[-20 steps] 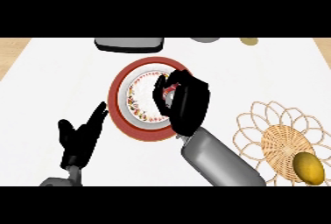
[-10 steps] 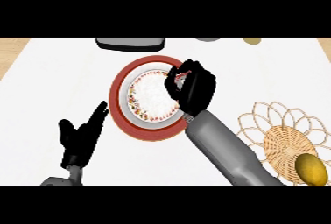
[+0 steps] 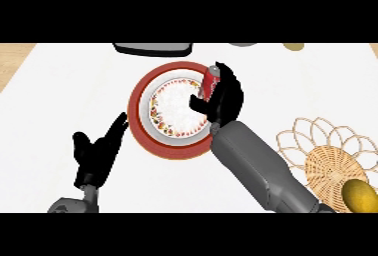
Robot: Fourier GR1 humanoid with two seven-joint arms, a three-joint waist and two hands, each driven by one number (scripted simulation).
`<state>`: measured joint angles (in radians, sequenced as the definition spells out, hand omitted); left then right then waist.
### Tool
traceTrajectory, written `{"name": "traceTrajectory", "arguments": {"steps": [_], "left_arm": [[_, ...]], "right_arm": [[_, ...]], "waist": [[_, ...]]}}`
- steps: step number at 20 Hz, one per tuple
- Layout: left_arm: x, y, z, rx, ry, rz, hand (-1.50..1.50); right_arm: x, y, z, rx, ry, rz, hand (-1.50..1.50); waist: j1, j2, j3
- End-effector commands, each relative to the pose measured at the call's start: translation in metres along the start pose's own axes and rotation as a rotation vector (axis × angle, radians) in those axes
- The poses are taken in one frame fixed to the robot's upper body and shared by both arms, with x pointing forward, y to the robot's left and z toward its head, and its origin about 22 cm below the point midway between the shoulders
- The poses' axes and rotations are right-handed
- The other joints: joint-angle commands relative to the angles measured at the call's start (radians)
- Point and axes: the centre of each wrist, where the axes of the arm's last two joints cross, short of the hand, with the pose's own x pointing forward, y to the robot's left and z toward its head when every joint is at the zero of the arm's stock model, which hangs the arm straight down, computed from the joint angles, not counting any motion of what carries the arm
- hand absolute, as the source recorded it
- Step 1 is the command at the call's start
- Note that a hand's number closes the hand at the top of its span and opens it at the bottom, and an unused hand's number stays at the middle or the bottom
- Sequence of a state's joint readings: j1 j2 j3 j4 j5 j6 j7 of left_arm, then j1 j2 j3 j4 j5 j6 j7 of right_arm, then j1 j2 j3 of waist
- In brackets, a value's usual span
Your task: Pick the can from the placemat and place it in the plate
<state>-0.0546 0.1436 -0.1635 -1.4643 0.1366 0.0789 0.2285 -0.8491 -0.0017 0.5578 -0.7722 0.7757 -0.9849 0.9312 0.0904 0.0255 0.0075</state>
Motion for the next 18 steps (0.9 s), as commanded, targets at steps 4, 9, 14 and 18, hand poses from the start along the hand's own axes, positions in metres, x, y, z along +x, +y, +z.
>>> {"name": "traceTrajectory", "arguments": {"steps": [4, 9, 14, 18], "left_arm": [[-0.006, 0.005, 0.003, 0.012, 0.029, -0.004, 0.0], [-0.024, 0.014, 0.005, 0.026, 0.068, 0.021, 0.0], [-0.02, 0.019, 0.006, 0.063, 0.078, 0.035, 0.0], [-0.02, 0.004, 0.004, 0.07, 0.079, 0.041, 0.0]], "right_arm": [[0.01, -0.004, -0.003, -0.105, -0.075, -0.257, -1.5], [0.003, -0.01, 0.004, -0.139, -0.022, -0.39, -1.5], [-0.006, -0.026, 0.032, 0.007, -0.016, -0.509, -1.5], [-0.021, -0.05, 0.055, 0.142, -0.081, -0.576, -1.5]], "waist": [[-0.002, 0.002, -0.004], [-0.043, -0.008, -0.005], [-0.068, -0.016, -0.005], [-0.093, -0.024, -0.006]]}}
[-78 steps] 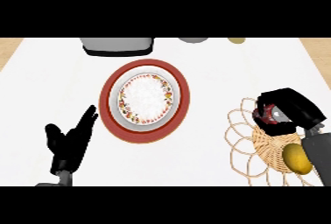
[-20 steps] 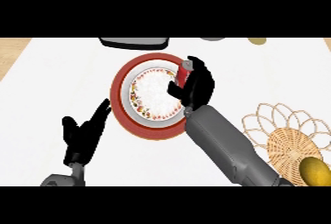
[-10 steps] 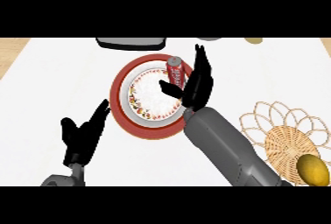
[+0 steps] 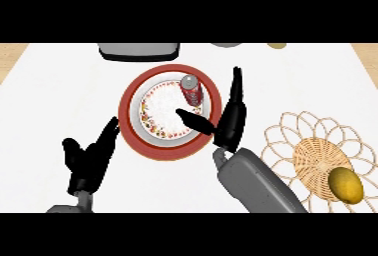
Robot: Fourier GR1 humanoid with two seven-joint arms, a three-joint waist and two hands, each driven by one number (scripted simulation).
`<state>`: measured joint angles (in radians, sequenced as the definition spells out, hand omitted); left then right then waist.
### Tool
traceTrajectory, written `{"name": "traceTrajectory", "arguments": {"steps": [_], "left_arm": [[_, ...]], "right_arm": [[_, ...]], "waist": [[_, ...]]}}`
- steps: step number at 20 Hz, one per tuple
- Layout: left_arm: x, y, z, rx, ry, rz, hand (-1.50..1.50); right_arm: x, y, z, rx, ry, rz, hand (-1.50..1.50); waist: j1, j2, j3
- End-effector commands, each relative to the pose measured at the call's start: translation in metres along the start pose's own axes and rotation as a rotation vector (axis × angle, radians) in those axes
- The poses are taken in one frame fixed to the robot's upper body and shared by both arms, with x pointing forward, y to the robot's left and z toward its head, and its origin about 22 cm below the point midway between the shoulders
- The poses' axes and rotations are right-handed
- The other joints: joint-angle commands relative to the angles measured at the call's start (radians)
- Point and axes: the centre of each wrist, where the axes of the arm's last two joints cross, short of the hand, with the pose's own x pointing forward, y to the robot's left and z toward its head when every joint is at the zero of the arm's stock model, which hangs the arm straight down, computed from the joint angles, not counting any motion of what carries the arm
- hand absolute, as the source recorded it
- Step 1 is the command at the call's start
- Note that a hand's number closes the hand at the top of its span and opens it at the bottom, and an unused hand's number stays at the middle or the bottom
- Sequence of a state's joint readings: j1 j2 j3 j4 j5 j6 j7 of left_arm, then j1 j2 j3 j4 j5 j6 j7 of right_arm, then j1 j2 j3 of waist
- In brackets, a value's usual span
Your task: Pick the can from the placemat and place it in the plate
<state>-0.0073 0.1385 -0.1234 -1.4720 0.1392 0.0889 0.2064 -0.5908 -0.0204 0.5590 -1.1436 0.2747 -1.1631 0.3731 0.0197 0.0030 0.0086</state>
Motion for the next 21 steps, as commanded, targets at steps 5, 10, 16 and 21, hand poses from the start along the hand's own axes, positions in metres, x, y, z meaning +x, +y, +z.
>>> {"name": "traceTrajectory", "arguments": {"steps": [5, 10, 16, 21], "left_arm": [[-0.024, 0.014, 0.002, 0.007, 0.08, 0.015, 0.0], [-0.011, 0.031, 0.014, 0.038, 0.057, 0.022, 0.0], [-0.037, 0.022, 0.012, 0.019, 0.066, 0.019, 0.0], [0.0, 0.018, 0.008, 0.019, 0.075, 0.015, 0.0]], "right_arm": [[-0.023, -0.044, 0.052, 0.204, -0.007, -0.057, -1.5], [-0.04, -0.076, 0.067, 0.242, -0.017, 0.033, -1.5], [-0.047, -0.076, 0.109, 0.271, -0.01, 0.087, -1.5], [-0.04, -0.08, 0.133, 0.244, 0.004, 0.083, -1.5]], "waist": [[-0.025, -0.003, -0.008], [-0.023, -0.006, -0.009], [-0.025, -0.005, -0.01], [-0.023, -0.005, -0.009]]}}
